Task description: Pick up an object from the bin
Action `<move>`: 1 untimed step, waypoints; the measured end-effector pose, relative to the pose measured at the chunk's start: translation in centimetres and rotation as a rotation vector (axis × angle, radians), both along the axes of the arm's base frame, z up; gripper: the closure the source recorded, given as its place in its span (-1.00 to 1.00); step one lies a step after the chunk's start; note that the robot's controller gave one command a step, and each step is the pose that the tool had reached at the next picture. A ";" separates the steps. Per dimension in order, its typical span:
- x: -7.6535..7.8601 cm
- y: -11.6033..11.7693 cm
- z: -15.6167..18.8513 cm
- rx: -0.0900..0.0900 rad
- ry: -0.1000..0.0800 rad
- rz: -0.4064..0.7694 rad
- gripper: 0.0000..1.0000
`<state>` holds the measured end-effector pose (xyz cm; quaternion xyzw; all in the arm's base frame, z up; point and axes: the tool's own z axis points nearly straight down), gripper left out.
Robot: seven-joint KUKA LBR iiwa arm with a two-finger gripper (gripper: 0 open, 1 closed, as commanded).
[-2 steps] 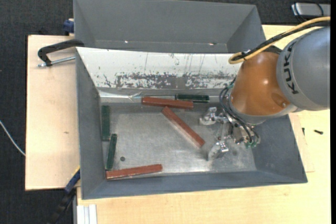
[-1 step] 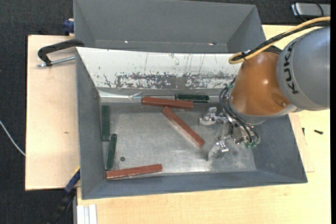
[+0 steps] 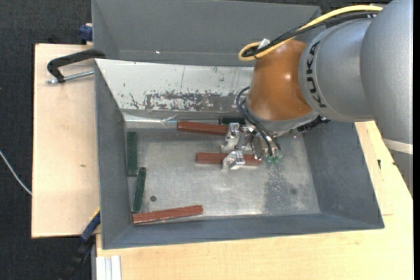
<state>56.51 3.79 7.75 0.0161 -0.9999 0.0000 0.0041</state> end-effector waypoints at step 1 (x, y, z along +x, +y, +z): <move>0.0 0.0 0.0 0.000 -0.001 0.000 1.00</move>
Offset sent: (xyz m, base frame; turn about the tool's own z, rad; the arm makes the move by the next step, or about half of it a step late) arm -0.0112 -0.0016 0.1069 -0.0078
